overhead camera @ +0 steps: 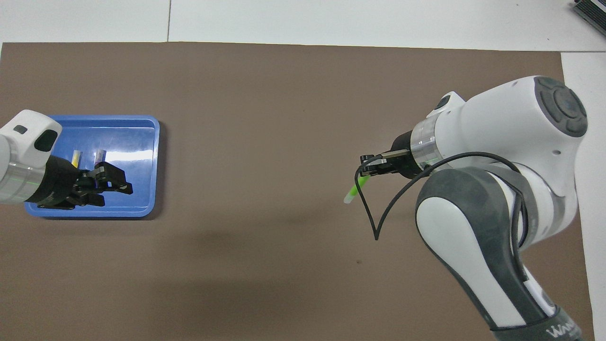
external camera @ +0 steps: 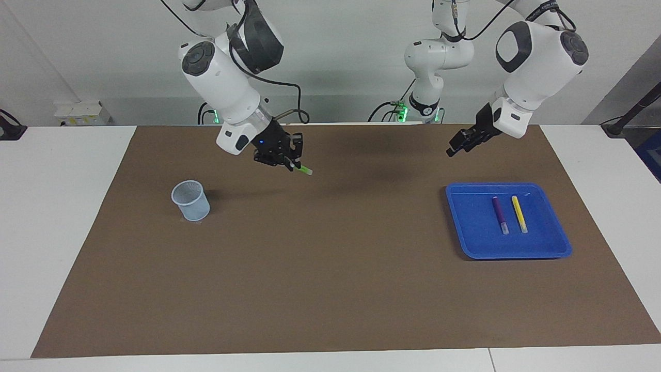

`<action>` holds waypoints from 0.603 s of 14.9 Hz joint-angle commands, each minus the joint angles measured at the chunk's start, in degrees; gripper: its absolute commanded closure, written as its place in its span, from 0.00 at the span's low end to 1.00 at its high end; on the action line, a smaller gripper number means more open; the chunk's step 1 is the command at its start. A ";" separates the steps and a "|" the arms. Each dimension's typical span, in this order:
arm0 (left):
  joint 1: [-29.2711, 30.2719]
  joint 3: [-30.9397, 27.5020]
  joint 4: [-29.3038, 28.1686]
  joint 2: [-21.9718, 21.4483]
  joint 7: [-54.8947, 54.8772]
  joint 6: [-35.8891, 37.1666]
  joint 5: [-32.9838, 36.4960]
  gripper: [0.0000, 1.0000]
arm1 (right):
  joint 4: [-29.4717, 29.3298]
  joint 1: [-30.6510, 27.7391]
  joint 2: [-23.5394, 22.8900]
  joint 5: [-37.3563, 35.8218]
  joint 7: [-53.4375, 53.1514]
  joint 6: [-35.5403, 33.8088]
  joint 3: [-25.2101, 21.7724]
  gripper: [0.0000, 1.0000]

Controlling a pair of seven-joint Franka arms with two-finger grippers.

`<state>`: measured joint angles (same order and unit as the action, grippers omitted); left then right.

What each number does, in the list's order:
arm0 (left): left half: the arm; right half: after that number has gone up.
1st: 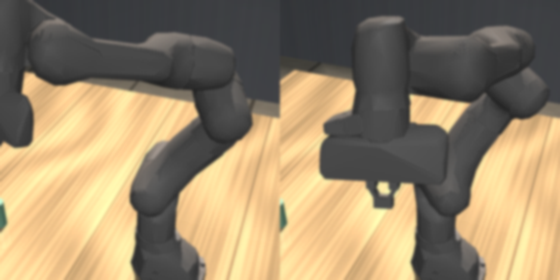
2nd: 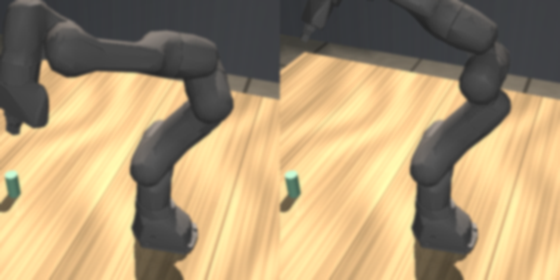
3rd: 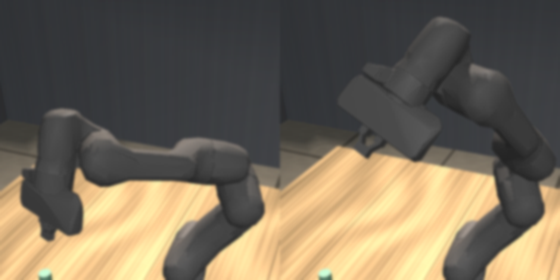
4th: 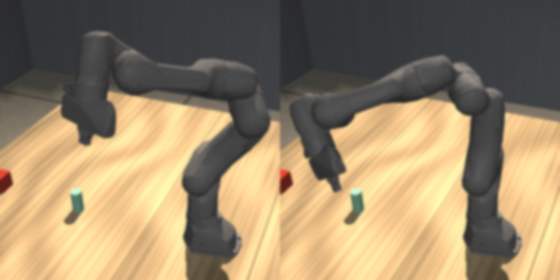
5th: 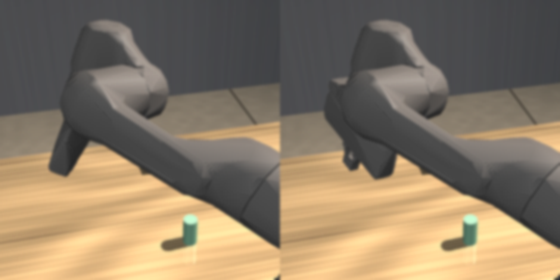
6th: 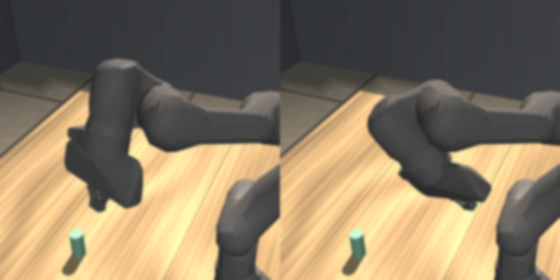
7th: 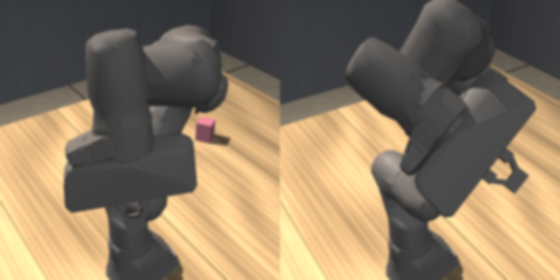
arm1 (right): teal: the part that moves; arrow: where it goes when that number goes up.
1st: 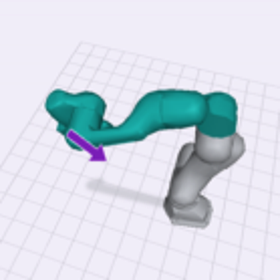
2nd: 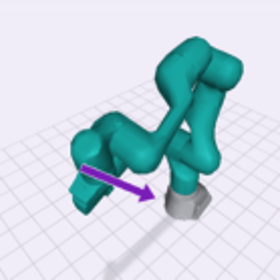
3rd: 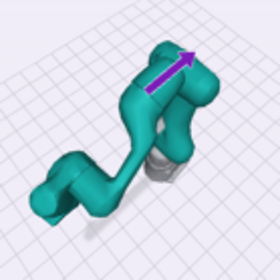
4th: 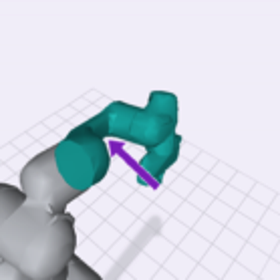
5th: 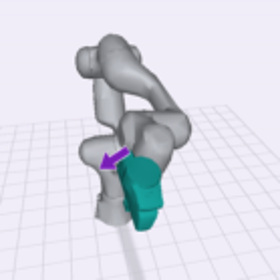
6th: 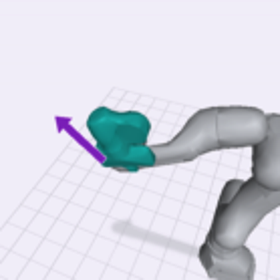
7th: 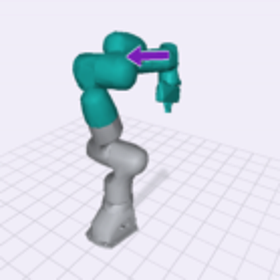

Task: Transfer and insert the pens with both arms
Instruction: 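Carry the green pen toward the cup while the left gripper withdraws, then insert the green pen into the cup while the left gripper reaches the purple pen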

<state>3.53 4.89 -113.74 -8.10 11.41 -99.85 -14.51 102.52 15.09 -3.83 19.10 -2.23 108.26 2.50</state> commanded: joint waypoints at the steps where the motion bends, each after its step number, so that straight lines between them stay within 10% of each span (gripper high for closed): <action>1: 2.00 0.38 -2.27 -1.57 -10.15 -2.35 4.74 0.35 | 0.31 -2.69 2.15 -7.04 8.62 -5.24 0.75 1.00; 9: 7.54 0.38 -3.68 2.91 -27.30 -12.90 11.43 0.51 | 0.22 -9.72 2.86 -23.92 37.46 -7.55 0.84 1.00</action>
<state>9.70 4.78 -116.75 -6.36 -12.72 -109.66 -5.21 102.45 6.75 -1.45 -2.04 30.24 100.80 2.49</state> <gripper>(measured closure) 0.476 0.819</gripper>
